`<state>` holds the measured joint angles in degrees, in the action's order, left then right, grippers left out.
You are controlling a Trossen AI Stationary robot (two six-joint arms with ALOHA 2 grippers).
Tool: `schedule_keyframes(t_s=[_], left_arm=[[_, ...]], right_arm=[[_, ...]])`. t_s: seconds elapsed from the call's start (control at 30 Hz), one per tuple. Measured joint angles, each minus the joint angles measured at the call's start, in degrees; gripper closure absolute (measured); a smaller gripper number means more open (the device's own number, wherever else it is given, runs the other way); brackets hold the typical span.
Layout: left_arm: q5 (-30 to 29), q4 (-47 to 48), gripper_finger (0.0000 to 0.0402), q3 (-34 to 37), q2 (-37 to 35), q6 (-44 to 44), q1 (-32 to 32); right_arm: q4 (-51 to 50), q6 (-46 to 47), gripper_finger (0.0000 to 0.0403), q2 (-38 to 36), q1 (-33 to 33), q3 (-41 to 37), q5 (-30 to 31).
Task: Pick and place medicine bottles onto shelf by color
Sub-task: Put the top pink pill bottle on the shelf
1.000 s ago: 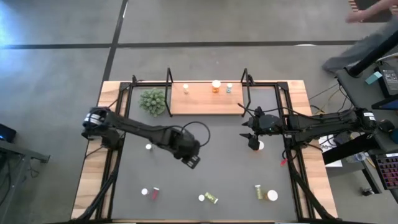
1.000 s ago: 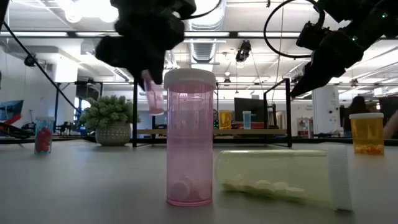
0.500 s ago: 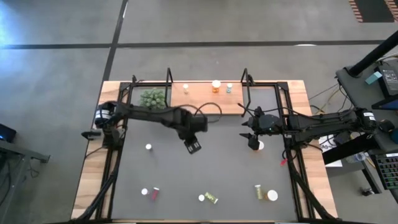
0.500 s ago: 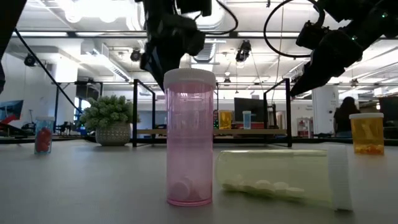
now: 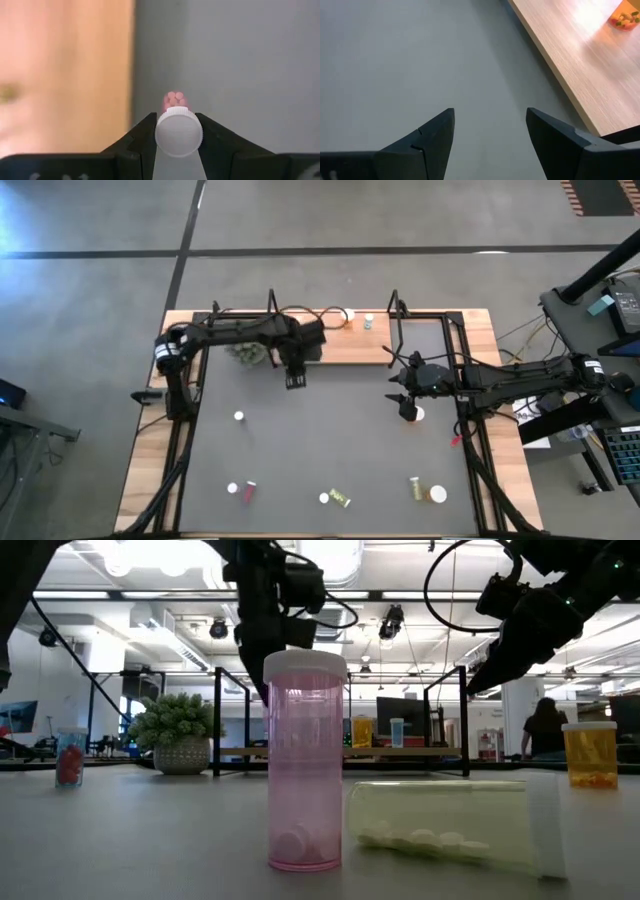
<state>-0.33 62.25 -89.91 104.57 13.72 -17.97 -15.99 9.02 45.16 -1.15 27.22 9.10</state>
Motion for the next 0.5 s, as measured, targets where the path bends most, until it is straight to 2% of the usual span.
schedule_keyframes(t_s=[0.27, 0.5], left_arm=[[-3.2, -2.5, 0.0297, 0.3, 0.0, 16.4, -4.1], [-3.2, -7.0, 0.0297, -0.2, 1.0, 24.5, -6.1]], right_arm=[[0.0, 0.0, 0.0165, 0.0, 0.0, 0.0, 0.0], [0.0, 0.0, 0.0165, 0.0, 0.0, 0.0, 0.0]])
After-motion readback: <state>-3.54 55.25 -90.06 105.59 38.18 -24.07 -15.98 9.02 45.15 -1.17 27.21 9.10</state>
